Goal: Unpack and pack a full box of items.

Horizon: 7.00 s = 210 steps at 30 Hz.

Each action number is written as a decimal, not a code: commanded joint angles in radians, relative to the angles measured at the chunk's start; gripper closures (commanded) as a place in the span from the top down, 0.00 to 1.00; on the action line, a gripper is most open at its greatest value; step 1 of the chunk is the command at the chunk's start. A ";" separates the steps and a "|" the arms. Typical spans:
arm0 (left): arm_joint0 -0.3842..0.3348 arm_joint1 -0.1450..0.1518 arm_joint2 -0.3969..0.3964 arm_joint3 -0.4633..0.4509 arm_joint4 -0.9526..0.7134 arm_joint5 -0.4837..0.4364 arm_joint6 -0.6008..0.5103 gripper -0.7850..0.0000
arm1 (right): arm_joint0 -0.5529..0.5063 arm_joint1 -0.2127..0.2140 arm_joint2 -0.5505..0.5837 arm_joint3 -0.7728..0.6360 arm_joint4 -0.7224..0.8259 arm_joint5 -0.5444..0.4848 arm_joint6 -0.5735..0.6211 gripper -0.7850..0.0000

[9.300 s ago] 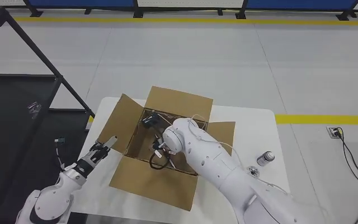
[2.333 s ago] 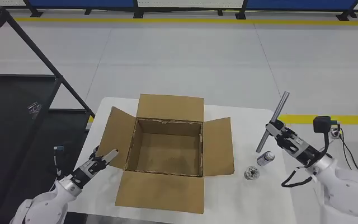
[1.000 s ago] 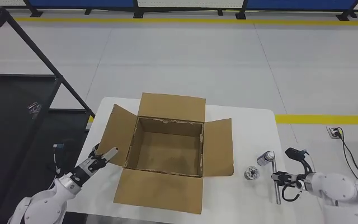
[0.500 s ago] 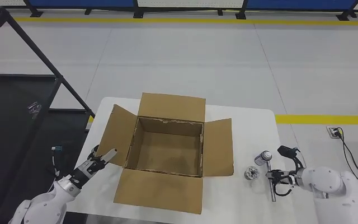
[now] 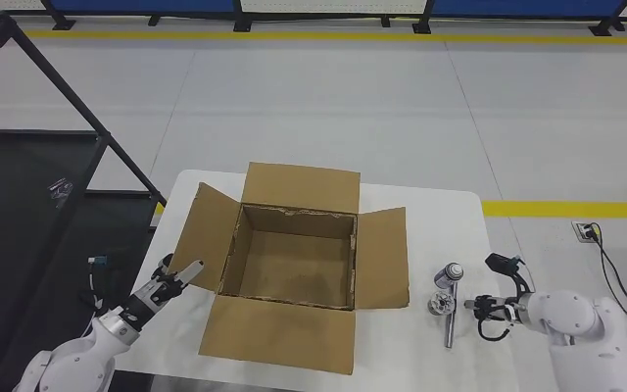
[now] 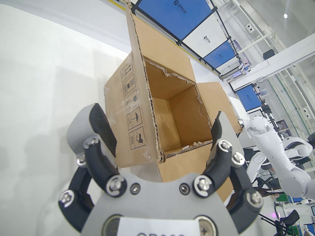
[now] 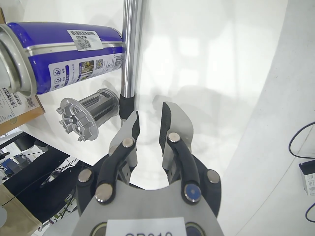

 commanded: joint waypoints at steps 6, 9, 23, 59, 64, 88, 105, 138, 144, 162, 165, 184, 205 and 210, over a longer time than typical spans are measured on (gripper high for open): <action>-0.001 0.001 0.000 0.002 0.000 -0.003 -0.002 1.00 | -0.007 0.011 0.005 -0.021 0.017 0.008 -0.025 0.22; -0.002 0.001 0.002 0.004 -0.003 -0.002 -0.001 1.00 | -0.011 0.014 0.017 -0.042 0.031 0.026 -0.070 0.28; -0.008 -0.005 0.006 0.012 -0.017 0.076 0.078 1.00 | -0.032 0.004 0.021 -0.291 0.354 0.023 -0.337 0.98; -0.007 -0.015 -0.013 -0.025 -0.060 0.205 0.098 0.00 | 0.103 0.002 -0.244 -0.303 0.658 -0.058 -0.126 1.00; 0.002 -0.017 -0.018 -0.021 -0.063 0.203 0.105 0.00 | 0.144 0.002 -0.292 -0.296 0.713 -0.070 -0.073 1.00; 0.000 -0.020 -0.023 0.005 -0.078 0.186 0.086 0.00 | 0.294 -0.056 -0.664 -0.402 0.638 0.008 -0.365 1.00; -0.022 -0.022 -0.014 0.017 -0.060 0.201 0.074 0.00 | 0.352 -0.081 -0.728 -0.288 0.675 -0.042 -0.395 1.00; -0.014 -0.030 -0.052 0.038 -0.097 0.236 0.148 0.00 | 0.184 -0.015 -0.453 -0.357 0.643 -0.110 -0.417 1.00; -0.009 -0.031 -0.058 0.033 -0.104 0.228 0.136 1.00 | 0.149 -0.002 -0.411 -0.393 0.563 -0.114 -0.433 1.00; -0.001 -0.027 -0.173 0.026 -0.184 0.198 0.135 1.00 | -0.367 0.088 0.206 -0.606 0.409 -0.338 -0.368 1.00; 0.001 -0.027 -0.178 0.012 -0.186 0.193 0.129 1.00 | -0.462 0.091 0.297 -0.639 0.373 -0.284 -0.372 1.00; 0.006 -0.033 -0.094 -0.063 -0.207 0.124 0.081 1.00 | -0.496 0.094 0.284 -0.699 0.203 -0.155 -0.360 1.00; -0.016 -0.035 -0.142 0.009 -0.246 0.135 0.127 1.00 | -0.179 0.084 -0.216 -0.499 -0.427 0.346 0.001 1.00; -0.021 -0.036 -0.138 0.022 -0.245 0.132 0.130 1.00 | -0.105 0.074 -0.252 -0.387 -0.426 0.383 0.015 0.86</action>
